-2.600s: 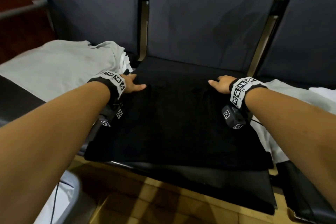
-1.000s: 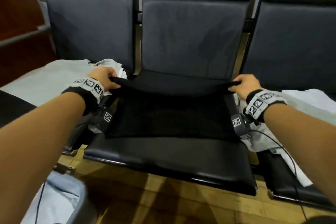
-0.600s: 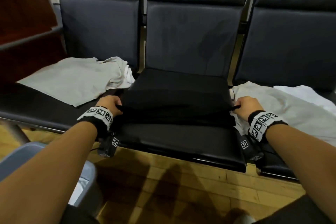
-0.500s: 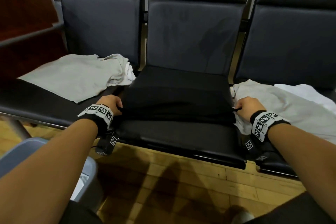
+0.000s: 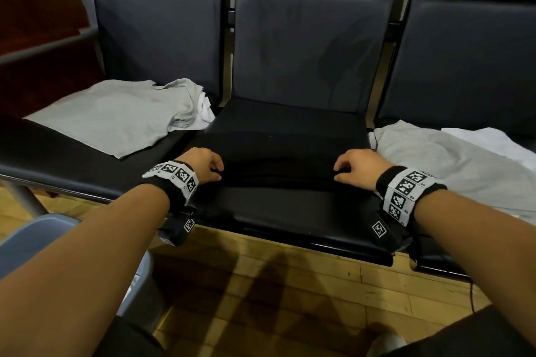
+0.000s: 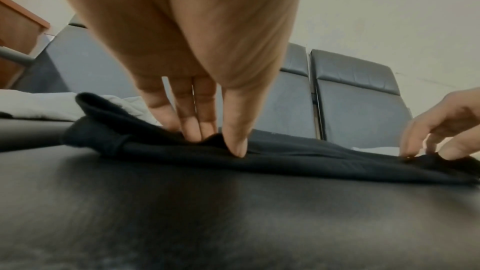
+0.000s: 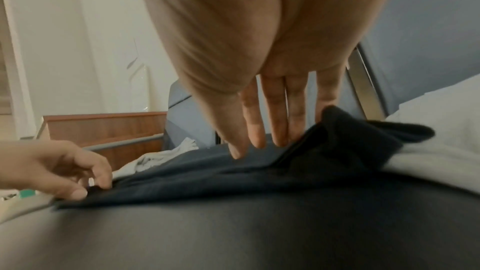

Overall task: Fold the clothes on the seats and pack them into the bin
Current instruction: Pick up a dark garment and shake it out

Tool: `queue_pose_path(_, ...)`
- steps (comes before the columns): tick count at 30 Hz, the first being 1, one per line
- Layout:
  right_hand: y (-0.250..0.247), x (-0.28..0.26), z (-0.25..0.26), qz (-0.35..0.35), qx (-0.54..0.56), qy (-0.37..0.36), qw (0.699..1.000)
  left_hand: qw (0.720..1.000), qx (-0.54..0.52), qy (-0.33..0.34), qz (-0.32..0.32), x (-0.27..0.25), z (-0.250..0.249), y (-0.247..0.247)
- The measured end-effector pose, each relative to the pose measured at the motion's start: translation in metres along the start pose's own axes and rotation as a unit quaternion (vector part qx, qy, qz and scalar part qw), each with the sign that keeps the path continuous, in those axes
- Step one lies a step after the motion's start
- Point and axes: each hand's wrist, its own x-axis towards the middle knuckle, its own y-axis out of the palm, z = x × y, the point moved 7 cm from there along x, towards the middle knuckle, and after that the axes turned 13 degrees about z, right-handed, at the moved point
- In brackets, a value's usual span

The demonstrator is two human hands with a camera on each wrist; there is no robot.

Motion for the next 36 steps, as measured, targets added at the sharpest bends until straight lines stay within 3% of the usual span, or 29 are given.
queue_pose_path(3, 0.013, 0.003, -0.007, 0.025, -0.032, 0.026, 0.999, 1.000, 0.012, -0.015, 0.013, 0.004, 0.005, 0.004)
queue_pose_path(9, 0.014, 0.006, -0.016, -0.005, -0.064, 0.050, 0.997, 1.000, -0.005, -0.023, -0.018, 0.009, 0.007, -0.001)
queue_pose_path(14, -0.011, -0.006, -0.020, -0.094, 0.012, 0.044, 0.995, 0.996, -0.047, -0.014, -0.075, 0.002, 0.018, -0.021)
queue_pose_path(16, -0.013, -0.011, -0.022, -0.071, 0.015, 0.037, 0.997, 0.995, -0.063, -0.002, -0.075, -0.004, 0.024, -0.026)
queue_pose_path(19, 0.003, -0.015, -0.021, 0.042, -0.025, 0.040, 0.998, 0.998, -0.067, 0.011, 0.014, -0.009, 0.031, -0.009)
queue_pose_path(21, 0.007, -0.016, -0.020, 0.072, -0.044, 0.049, 0.995, 0.995, -0.091, -0.006, 0.051, -0.010, 0.038, 0.005)
queue_pose_path(25, -0.014, -0.010, 0.002, -0.002, 0.007, 0.043, 0.999, 0.984, -0.129, -0.084, -0.087, -0.007, 0.055, -0.015)
queue_pose_path(27, -0.016, -0.004, 0.020, -0.017, 0.032, 0.052, 0.998, 0.974, -0.119, -0.158, -0.113, -0.008, 0.061, -0.022)
queue_pose_path(29, -0.010, 0.008, 0.037, -0.012, 0.055, 0.061, 0.997, 0.965, -0.140, -0.212, -0.070, -0.004, 0.062, -0.015)
queue_pose_path(32, 0.005, 0.028, 0.055, 0.015, 0.094, 0.072, 0.993, 0.963, -0.145, -0.227, -0.006, 0.006, 0.058, -0.004)
queue_pose_path(36, 0.031, 0.048, 0.069, 0.085, 0.093, 0.081, 0.989, 0.961, -0.152, -0.231, 0.006, 0.014, 0.057, -0.003)
